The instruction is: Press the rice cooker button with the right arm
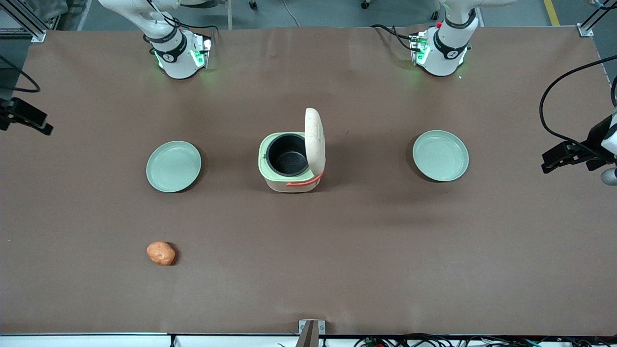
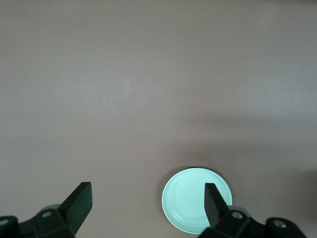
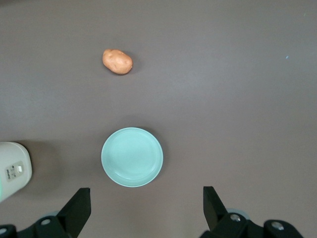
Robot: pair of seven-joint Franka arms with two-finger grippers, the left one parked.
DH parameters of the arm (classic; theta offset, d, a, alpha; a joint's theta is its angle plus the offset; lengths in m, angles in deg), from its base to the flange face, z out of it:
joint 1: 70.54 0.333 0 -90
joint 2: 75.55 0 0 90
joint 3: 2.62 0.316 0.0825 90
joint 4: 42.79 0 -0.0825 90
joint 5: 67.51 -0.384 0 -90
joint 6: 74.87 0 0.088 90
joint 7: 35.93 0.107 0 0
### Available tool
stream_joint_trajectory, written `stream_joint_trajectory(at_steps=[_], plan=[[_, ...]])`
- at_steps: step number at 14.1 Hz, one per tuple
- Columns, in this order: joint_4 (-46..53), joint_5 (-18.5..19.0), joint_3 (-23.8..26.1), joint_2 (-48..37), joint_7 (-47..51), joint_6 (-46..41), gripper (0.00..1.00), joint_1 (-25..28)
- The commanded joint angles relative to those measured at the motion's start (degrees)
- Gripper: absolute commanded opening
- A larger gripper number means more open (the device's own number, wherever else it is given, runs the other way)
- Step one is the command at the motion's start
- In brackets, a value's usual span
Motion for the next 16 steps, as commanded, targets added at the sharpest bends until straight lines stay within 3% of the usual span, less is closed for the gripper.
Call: stream_joint_trajectory(at_steps=[1,5,16], plan=[[-2.4,0.2,1.3,-1.7,-2.4,2.0,1.0,-1.1],[-11.5,0.4,1.4,-7.1,-2.7,9.8,1.0,-1.0],[-10.2,0.8,1.5,-7.6,-2.6,5.1,1.0,-1.1]])
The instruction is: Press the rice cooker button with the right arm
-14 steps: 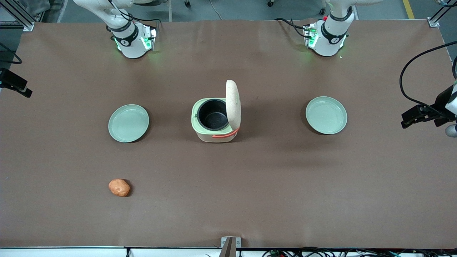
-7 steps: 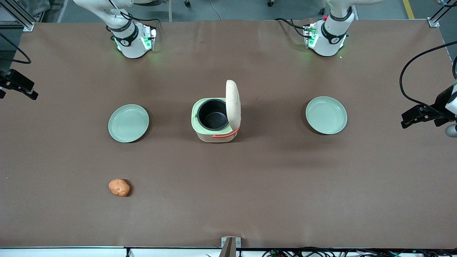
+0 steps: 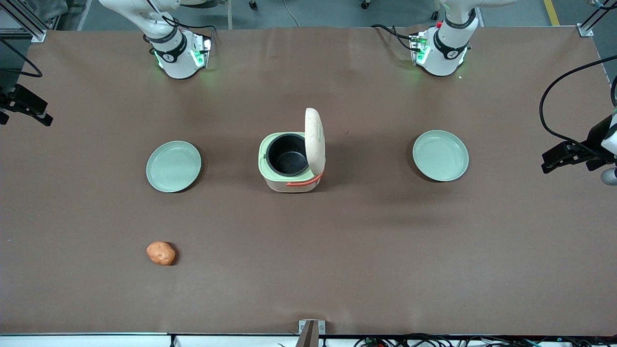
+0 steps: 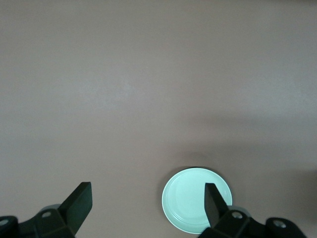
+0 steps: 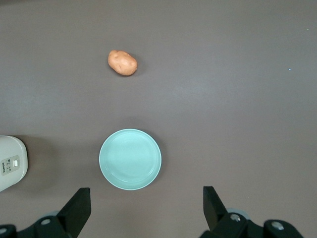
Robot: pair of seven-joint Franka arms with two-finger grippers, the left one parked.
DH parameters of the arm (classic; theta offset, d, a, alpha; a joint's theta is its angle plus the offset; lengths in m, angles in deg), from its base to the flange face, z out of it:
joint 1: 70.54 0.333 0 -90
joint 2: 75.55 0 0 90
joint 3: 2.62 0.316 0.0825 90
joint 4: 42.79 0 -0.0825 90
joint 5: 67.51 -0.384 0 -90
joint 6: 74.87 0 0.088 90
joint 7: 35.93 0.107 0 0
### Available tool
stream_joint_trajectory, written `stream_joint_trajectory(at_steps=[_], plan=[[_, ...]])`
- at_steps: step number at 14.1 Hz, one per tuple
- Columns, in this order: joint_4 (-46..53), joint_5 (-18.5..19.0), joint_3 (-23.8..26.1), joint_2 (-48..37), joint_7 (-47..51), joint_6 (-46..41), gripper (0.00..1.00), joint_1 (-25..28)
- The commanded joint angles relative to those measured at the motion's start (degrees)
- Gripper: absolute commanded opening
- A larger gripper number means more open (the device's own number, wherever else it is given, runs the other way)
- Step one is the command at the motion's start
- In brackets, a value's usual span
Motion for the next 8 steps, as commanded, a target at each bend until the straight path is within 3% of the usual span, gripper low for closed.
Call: stream_joint_trajectory(at_steps=[1,8], plan=[[-1.7,0.7,0.5,-1.7,-0.4,-0.9,1.0,-0.9],[-2.0,0.6,0.4,-2.2,0.0,-1.6,1.0,-0.9]])
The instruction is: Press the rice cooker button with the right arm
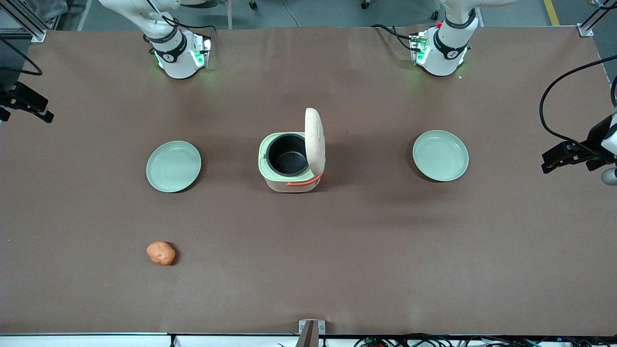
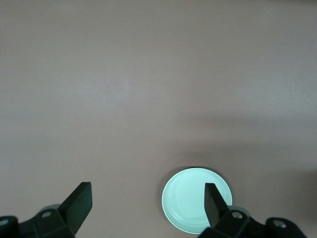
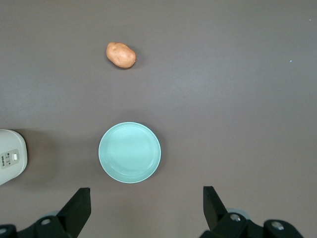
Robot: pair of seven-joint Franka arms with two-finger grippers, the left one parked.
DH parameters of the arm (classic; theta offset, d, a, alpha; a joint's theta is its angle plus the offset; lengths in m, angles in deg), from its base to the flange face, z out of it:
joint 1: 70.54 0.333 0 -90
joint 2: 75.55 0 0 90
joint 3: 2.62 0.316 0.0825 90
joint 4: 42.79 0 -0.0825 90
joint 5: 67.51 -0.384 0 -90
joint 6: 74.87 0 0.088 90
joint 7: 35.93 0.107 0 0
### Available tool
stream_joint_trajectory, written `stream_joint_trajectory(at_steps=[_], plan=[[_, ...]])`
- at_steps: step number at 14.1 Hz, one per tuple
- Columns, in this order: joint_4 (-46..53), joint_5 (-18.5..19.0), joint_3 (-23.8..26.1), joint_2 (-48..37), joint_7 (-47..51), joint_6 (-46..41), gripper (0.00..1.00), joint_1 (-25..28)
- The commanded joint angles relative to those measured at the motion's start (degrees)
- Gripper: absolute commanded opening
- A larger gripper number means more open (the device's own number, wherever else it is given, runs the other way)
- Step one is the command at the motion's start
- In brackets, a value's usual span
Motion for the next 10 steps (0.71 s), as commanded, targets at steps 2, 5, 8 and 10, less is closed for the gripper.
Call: stream_joint_trajectory(at_steps=[2,5,8,10], plan=[[-3.4,0.5,0.6,-2.7,0.0,0.6,1.0,-0.9],[-3.4,0.5,0.6,-2.9,0.0,0.5,1.0,-0.9],[-3.4,0.5,0.6,-2.9,0.0,0.5,1.0,-0.9],[-3.3,0.5,0.6,-2.9,0.0,0.4,1.0,-0.9]])
